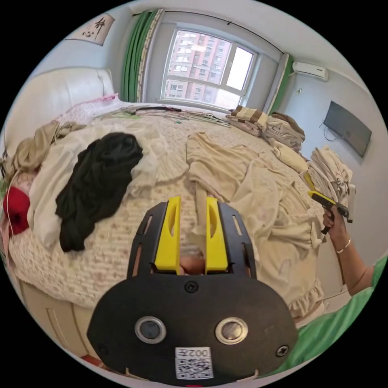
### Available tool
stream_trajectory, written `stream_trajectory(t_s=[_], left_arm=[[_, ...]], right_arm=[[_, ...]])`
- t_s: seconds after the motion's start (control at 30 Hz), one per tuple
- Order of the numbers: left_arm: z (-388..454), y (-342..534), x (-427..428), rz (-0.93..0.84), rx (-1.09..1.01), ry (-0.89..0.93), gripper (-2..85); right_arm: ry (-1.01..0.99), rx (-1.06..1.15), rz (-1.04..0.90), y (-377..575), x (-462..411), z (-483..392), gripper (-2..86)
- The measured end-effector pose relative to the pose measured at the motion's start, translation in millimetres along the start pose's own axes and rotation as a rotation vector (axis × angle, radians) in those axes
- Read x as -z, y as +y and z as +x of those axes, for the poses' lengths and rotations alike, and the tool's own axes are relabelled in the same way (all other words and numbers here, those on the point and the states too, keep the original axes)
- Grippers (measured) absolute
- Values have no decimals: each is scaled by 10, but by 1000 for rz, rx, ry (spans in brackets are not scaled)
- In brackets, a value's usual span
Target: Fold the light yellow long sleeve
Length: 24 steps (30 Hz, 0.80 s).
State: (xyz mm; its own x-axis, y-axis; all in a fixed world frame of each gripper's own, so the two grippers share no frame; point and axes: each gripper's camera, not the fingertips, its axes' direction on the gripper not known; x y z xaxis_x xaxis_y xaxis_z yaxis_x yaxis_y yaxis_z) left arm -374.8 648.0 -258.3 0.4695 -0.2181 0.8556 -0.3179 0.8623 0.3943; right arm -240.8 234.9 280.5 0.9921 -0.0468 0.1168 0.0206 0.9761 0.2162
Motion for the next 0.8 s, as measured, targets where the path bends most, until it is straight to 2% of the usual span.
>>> stream_trajectory(t_s=[0.1,0.23,0.33,0.4,0.5,0.57,0.6,0.63,0.7,0.8], left_arm=[[-100,68,9,8,64,45,57],[-66,-121,-82,4,88,0,50],[0,-213,-119,3,97,-1,44],[35,-227,-109,6,86,-19,43],[5,-206,-68,7,77,-45,41],[-88,-173,-49,0,93,-46,41],[-115,-166,-47,-4,101,-47,40],[-165,-153,-39,-8,116,-45,39],[-222,-139,-17,-7,125,-37,38],[-283,-129,27,0,117,-41,39]], right_arm=[[-43,-15,0,-135,-21,-11,28],[-34,32,-51,-384,-240,-130,46],[52,80,-193,-501,-603,-165,16],[58,13,-177,-559,-533,43,-3],[141,-80,-123,-558,-286,363,-7],[326,-97,-145,-517,-245,505,-7],[355,-119,-150,-476,-202,620,-7],[337,-141,-153,-456,-171,682,-6],[180,-174,-132,-377,2,771,-4],[48,-55,-61,-320,195,514,8]])
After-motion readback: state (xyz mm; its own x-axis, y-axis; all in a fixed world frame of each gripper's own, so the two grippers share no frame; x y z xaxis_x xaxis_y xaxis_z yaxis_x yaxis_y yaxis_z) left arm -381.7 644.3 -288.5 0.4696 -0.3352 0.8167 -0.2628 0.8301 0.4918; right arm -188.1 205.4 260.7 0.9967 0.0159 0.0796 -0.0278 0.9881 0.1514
